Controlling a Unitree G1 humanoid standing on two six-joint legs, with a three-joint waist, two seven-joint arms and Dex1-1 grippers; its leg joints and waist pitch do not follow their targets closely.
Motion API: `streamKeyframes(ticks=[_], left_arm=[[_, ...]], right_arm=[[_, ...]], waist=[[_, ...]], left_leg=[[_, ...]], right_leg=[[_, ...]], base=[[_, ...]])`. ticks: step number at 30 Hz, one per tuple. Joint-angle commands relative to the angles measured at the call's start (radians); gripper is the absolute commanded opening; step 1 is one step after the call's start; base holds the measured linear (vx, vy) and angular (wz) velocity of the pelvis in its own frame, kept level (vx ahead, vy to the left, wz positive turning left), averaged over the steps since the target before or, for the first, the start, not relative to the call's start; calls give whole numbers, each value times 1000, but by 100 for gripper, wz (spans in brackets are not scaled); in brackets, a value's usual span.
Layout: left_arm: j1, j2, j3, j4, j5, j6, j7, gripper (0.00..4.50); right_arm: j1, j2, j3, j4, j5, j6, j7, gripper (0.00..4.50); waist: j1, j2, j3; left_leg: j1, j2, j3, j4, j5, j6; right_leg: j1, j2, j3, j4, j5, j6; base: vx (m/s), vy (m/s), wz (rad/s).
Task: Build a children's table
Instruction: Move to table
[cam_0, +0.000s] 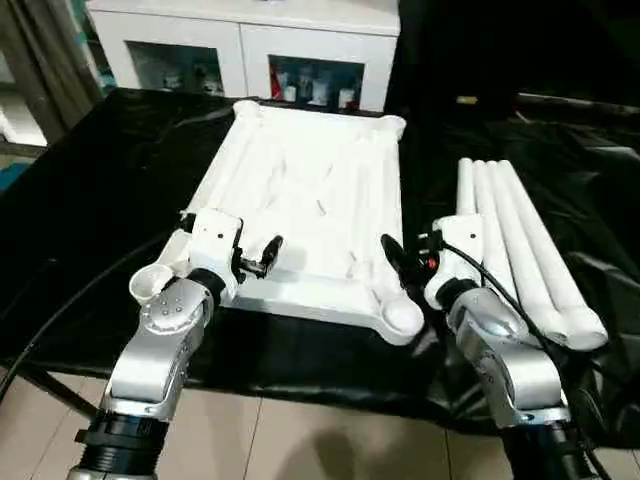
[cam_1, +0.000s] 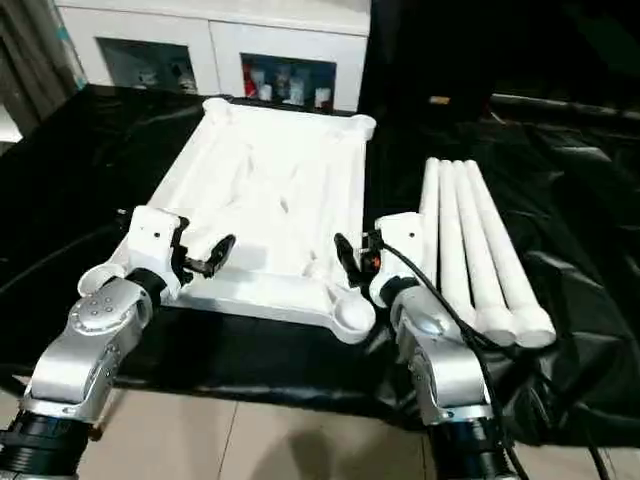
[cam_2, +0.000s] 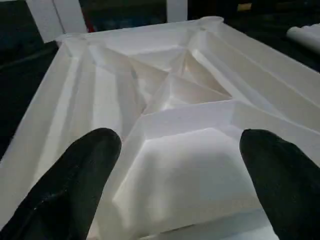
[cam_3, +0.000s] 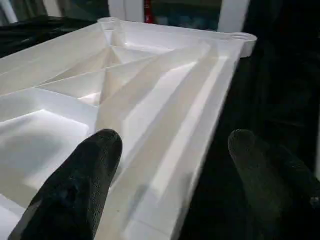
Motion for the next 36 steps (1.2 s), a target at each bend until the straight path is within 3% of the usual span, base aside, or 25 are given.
streamKeyframes(ticks=[1, 2, 3, 4, 5, 6, 7, 8, 9, 11, 12, 13, 14, 15, 17, 19, 20, 21, 22, 23, 25, 26, 28, 30, 36], left_arm=[[-6, -5, -12, -3, -3, 6, -14, 445], [-5, -6, -14, -4, -3, 8, -18, 445], [-4, -6, -16, -4, -4, 9, -22, 445], [-4, -7, -18, -4, -4, 10, -26, 445], [-3, -8, -18, -4, -4, 10, -27, 445], [-2, -11, -21, -3, -4, 12, -30, 445], [-2, -11, -21, -3, -4, 13, -30, 445], [-1, -14, -21, -3, -6, 13, -30, 445], [-1, -15, -20, -2, -6, 13, -30, 445], [-1, -17, -19, -2, -7, 13, -29, 445], [-1, -20, -16, 0, -6, 12, -30, 445], [-2, -20, -16, 0, -6, 12, -30, 445], [-1, -21, -14, 0, -6, 11, -29, 445], [0, -21, -14, 0, -6, 11, -29, 445], [2, -21, -13, -2, -5, 11, -27, 445], [5, -20, -11, -3, -6, 12, -26, 445], [6, -19, -9, -4, -6, 11, -27, 445], [7, -19, -7, -5, -5, 11, -28, 445], [8, -19, -3, -6, -2, 9, -26, 445], [8, -21, 3, -6, 0, 4, -24, 445], [7, -23, 7, -7, 1, -1, -21, 445], [7, -23, 13, -11, -18, -6, -30, 445], [8, -17, 11, -16, -32, -20, -53, 445], [12, 9, -5, -27, -64, -43, -140, 445], [-28, 131, -88, 18, -107, -133, -484, 445]], right_arm=[[1, -15, -13, -27, -12, 16, -1, 381], [3, -19, -17, -29, -13, 18, 0, 381], [6, -26, -19, -32, -14, 19, 2, 381], [9, -35, -20, -36, -14, 21, 5, 381], [10, -37, -20, -38, -15, 22, 6, 381], [12, -40, -26, -38, -25, 21, -10, 381], [12, -40, -26, -37, -27, 21, -12, 381], [13, -39, -27, -41, -21, 25, -7, 381], [13, -39, -26, -42, -20, 28, -7, 381], [13, -38, -20, -47, -20, 43, -6, 381], [15, -35, -16, -50, -12, 46, -3, 381], [16, -35, -14, -51, -13, 45, -3, 381], [18, -35, -8, -54, -17, 42, -1, 381], [18, -38, -3, -56, -23, 41, 1, 381], [17, -42, 2, -59, -30, 37, 11, 381], [11, -45, 1, -60, -30, 40, 19, 381], [6, -48, 1, -61, -28, 39, 28, 381], [4, -51, 2, -62, -26, 40, 33, 381], [0, -57, 6, -63, -25, 38, 44, 381], [-3, -64, 9, -64, -19, 34, 58, 381], [-6, -71, 12, -66, -13, 29, 70, 381], [-7, -79, 5, -72, 13, 30, 108, 381], [-11, -94, 5, -77, 29, 26, 146, 381], [-17, -128, 8, -89, 62, 21, 231, 381], [-64, -259, 29, -75, 122, 29, 470, 381]], waist=[[-22, 11, -74], [1, -15, -71], [16, -14, -64], [35, -22, -77], [53, -5, -77], [52, 12, -72], [31, 45, -70], [-18, 66, -71], [-31, 65, -73], [-30, 42, -65], [-24, 31, -57], [0, -21, -30], [52, -49, -47], [92, -35, -50], [71, -21, -36], [54, 24, -45], [32, 57, -35], [9, 61, -40], [-10, 85, -65], [-33, 69, -75], [-29, 38, -78], [-6, -2, -85], [29, -6, -93], [35, 0, -95], [39, 22, -51]], left_leg=[[105, 95, -84, -47, 363, 408], [4, 6, -22, -14, 307, 364], [-46, -16, -9, 0, 248, 339], [-121, -2, -20, 48, 192, 273], [-151, 32, -36, 65, 167, 178], [-147, 53, -41, 40, 180, 136], [-78, 76, -40, -30, 262, 100], [63, 132, -117, -49, 302, 253], [107, 167, -151, -53, 294, 338], [93, 184, -159, -64, 265, 463], [104, 169, -51, -48, 150, 322], [58, 71, 49, -29, -105, 130], [-30, -14, 42, 78, -144, 44], [-89, 12, -6, 106, -58, 70], [-105, 21, -36, 110, 55, 34], [-98, 35, -30, 0, 174, 38], [-66, 78, -46, -73, 45, 39], [-64, 103, -73, -98, -33, 52], [50, 159, -137, -110, -145, 117], [79, 185, -175, -97, 9, 274], [52, 180, -164, -46, 411, 447], [-60, 76, -87, 14, 516, 362], [-130, 17, -46, 7, 423, 174], [-113, 22, -39, -12, 327, 50], [-64, 88, -33, -75, -55, -32]], right_leg=[[-41, -34, 15, -5, 102, -88], [61, -52, 68, -33, 215, -127], [105, -68, 96, -54, 206, -178], [174, -116, 143, -70, 250, -264], [186, -138, 151, -69, 325, -328], [172, -122, 127, -61, 346, -334], [110, -21, 36, -20, 296, -260], [-26, 26, -11, 46, 88, -138], [-76, 10, -4, 74, -14, -85], [-100, -29, 19, 95, -25, 31], [-110, -48, 46, 39, 19, -25], [-43, -36, 103, -59, -90, -159], [112, -86, 243, -114, -250, -296], [151, -158, 251, -117, -213, -316], [116, -122, 216, -117, -169, -312], [96, -42, 115, -119, -228, -229], [70, 1, 55, -100, -262, -151], [78, 19, 40, -71, -230, -117], [0, 22, 14, 2, -140, -90], [-46, 4, 16, 50, -31, -40], [-83, -54, 60, 40, 130, 29], [-1, -101, 103, -10, 412, 17], [60, -85, 100, 15, 846, 30], [58, -45, 74, 24, 977, 51], [25, -48, 66, -48, 128, -115]], base=[[0, 0, 0], [0, 0, 0], [0, 0, 0], [0, 0, 0], [0, 0, 0], [0, 0, 0], [0, 0, 0], [0, 0, 0], [56, -26, 2], [0, 0, 0], [15, -54, -15], [81, -82, -29], [81, -82, -29], [105, -93, -24], [55, -70, -8], [47, -29, -2], [63, -2, 0], [109, 55, -10], [144, 36, -6], [144, 36, -6], [94, -7, 4], [65, -19, -1], [11, -33, 1], [14, -66, 0], [-12, 3, 1]])
